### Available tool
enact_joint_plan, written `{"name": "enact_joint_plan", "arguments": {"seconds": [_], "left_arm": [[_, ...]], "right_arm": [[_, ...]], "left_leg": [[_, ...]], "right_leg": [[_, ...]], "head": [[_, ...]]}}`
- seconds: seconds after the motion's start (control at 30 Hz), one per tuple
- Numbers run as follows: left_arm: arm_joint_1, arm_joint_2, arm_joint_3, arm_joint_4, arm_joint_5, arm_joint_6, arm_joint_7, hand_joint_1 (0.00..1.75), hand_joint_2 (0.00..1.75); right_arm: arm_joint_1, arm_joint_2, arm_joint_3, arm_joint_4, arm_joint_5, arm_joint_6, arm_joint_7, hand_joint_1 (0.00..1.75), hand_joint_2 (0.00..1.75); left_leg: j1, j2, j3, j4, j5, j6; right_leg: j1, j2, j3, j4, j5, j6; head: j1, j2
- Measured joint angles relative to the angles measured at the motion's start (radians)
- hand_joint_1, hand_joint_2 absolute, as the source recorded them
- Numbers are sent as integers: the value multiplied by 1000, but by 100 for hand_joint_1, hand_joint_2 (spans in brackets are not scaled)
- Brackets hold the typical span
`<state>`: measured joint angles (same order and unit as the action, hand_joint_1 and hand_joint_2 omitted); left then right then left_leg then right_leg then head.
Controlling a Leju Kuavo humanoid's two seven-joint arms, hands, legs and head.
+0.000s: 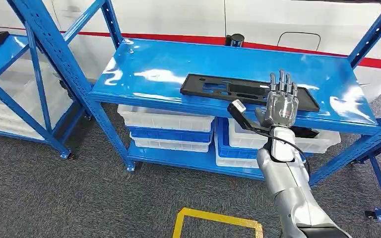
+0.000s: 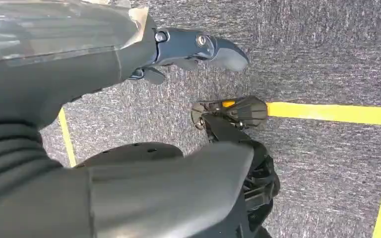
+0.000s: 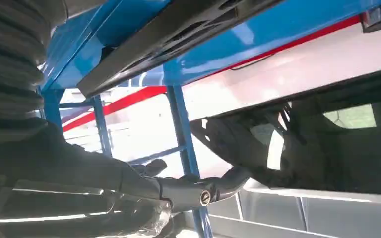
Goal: Take the parts from the cabinet and place them on the table.
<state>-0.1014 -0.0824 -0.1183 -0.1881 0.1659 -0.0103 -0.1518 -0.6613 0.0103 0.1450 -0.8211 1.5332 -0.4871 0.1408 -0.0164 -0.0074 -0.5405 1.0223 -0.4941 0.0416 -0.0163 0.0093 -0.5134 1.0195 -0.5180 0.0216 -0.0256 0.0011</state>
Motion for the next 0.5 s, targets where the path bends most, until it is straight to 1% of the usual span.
{"name": "enact_joint_plan", "arguments": {"seconds": [0.2, 0.23, 0.5], "left_arm": [[-1, -4, 2, 0, 8, -11, -3, 0, 175], [-1, -5, 2, 0, 8, -12, -3, 0, 0], [-4, -5, 2, 0, 8, -19, -3, 0, 0]], "right_arm": [[-50, -3, -2, 95, 0, 2, 40, 0, 175], [-55, -3, -3, 106, 0, 2, 41, 0, 175], [-101, -3, -17, 168, 0, 2, 56, 0, 175]], "left_leg": [[0, 0, 0, 0, 0, 0], [0, 0, 0, 0, 0, 0], [0, 0, 0, 0, 0, 0]], "right_leg": [[0, 0, 0, 0, 0, 0], [0, 0, 0, 0, 0, 0], [0, 0, 0, 0, 0, 0]], "head": [[0, 0], [0, 0], [0, 0]]}}
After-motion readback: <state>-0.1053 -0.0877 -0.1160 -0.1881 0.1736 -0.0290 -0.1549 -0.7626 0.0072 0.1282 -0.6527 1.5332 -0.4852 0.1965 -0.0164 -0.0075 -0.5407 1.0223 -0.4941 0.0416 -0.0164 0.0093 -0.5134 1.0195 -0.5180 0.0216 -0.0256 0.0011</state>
